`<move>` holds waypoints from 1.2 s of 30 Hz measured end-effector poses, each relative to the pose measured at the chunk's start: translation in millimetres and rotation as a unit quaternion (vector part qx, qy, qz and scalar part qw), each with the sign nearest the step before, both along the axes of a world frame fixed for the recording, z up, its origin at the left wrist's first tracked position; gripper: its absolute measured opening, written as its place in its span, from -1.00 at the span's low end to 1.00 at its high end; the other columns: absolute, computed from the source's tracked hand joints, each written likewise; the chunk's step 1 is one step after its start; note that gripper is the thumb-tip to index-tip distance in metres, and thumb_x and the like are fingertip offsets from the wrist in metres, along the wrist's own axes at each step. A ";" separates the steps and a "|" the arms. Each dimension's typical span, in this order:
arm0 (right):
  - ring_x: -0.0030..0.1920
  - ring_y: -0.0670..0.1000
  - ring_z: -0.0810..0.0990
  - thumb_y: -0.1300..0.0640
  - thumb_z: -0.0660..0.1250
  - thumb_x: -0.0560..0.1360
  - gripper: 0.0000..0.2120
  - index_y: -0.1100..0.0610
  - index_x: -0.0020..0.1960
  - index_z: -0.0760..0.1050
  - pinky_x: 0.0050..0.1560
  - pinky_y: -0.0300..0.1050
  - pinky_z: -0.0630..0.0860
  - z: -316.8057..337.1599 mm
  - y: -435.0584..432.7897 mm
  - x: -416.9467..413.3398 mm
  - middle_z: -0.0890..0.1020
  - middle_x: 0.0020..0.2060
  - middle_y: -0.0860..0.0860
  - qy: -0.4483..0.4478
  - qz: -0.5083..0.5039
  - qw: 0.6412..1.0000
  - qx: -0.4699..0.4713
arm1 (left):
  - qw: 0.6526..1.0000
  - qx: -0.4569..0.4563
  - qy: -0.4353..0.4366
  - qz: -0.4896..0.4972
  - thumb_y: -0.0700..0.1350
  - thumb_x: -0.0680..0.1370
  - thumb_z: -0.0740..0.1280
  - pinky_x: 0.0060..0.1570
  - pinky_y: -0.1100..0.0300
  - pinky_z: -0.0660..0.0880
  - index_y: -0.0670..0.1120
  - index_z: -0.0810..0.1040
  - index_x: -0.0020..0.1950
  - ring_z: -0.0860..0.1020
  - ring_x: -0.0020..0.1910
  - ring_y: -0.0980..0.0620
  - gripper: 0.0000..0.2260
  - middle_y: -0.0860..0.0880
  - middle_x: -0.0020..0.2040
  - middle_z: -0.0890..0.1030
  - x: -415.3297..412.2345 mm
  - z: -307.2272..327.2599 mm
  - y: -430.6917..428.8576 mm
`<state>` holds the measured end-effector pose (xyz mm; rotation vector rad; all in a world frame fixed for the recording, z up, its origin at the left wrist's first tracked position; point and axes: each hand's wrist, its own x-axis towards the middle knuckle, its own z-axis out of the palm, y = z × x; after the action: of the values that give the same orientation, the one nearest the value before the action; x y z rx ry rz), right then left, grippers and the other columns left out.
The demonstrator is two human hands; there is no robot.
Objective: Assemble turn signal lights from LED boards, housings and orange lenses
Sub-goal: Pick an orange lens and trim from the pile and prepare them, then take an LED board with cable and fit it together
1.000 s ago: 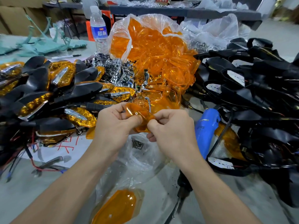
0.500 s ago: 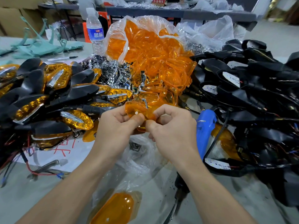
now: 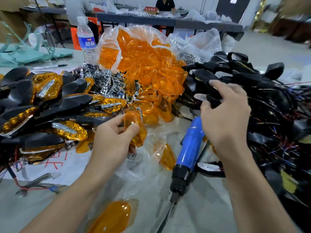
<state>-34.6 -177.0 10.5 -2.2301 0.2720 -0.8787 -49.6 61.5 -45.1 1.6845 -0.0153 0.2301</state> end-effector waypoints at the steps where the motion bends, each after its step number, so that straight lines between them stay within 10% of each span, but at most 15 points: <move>1: 0.39 0.06 0.46 0.23 0.42 0.51 -0.46 -0.08 0.45 0.50 0.41 -0.18 0.33 2.5 -7.8 2.7 0.41 0.49 0.06 0.014 -0.010 0.999 -0.033 | 1.000 0.003 0.005 -0.008 -0.15 0.59 0.46 -0.51 0.18 0.54 0.26 0.73 -0.05 0.64 -0.46 -0.01 -0.74 -0.03 -0.25 0.75 -0.3 -0.5 -2.5; 6: 0.54 0.13 0.27 0.28 0.42 0.52 -0.35 0.03 0.56 0.34 0.47 0.09 0.30 9.2 -42.3 19.5 0.39 0.51 0.07 0.172 0.024 0.963 -0.206 | 0.998 -0.027 0.040 -0.044 -0.20 0.54 0.51 -0.48 0.23 0.51 0.22 0.76 -0.06 0.62 -0.42 -0.02 -0.73 -0.09 -0.21 0.76 -1.2 -0.3 -8.3; 14: 0.01 0.16 0.60 0.16 0.39 0.56 -0.71 -0.10 0.23 0.66 0.09 0.05 0.51 28.6 -26.1 6.4 0.67 -0.04 0.01 0.064 0.097 0.979 -0.166 | 0.998 0.045 0.053 -0.009 -0.16 0.57 0.50 -0.43 0.28 0.56 0.10 0.75 0.03 0.67 -0.40 0.05 -0.85 0.01 -0.21 0.76 0.2 -3.8 -9.8; 19: -0.12 0.09 0.59 0.08 0.43 0.54 -0.81 -0.04 0.15 0.64 -0.10 0.02 0.55 29.5 45.0 -42.0 0.62 -0.16 -0.01 -0.016 0.212 0.952 -0.221 | 0.965 0.248 0.004 0.085 0.03 0.52 0.54 -0.26 0.41 0.53 0.18 0.54 0.44 0.60 -0.26 0.39 -0.51 0.22 -0.04 0.68 -4.1 -3.7 -15.2; 23: -0.33 0.04 0.42 0.06 0.48 0.50 -0.84 -0.02 -0.12 0.49 -0.46 -0.13 0.21 16.2 90.7 -52.1 0.47 -0.38 -0.08 0.029 0.168 0.933 -0.317 | 0.933 0.308 -0.119 0.139 -0.04 0.58 0.40 -0.22 0.22 0.55 0.24 0.61 0.29 0.59 -0.28 0.31 -0.69 0.31 -0.21 0.63 -8.2 -1.5 -10.3; 29: -0.34 0.06 0.52 0.13 0.65 0.27 -0.74 0.04 -0.26 0.55 -0.35 -0.17 0.17 -10.1 116.6 -46.5 0.51 -0.46 -0.07 0.022 0.135 0.955 -0.264 | 0.997 -0.064 -0.011 -0.048 0.12 0.55 0.32 -0.06 0.12 0.63 0.19 0.72 0.13 0.71 -0.03 0.05 -0.76 0.04 -0.04 0.76 -6.2 2.9 -4.8; 36: 0.04 -0.33 0.58 -0.10 0.44 0.47 -0.60 -0.25 0.30 0.56 0.10 -0.49 0.46 -18.1 86.6 -35.8 0.58 -0.14 -0.44 0.061 0.235 0.967 0.071 | 0.966 -0.243 0.071 -0.052 -0.19 0.72 0.18 -0.35 0.11 0.60 -0.13 0.67 0.23 0.68 -0.17 -0.14 -0.74 -0.19 -0.05 0.74 8.6 12.9 6.6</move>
<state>-70.5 -90.4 -7.6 -2.0883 -0.1352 -0.4522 -41.0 68.1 -32.2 1.2028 0.0549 0.0271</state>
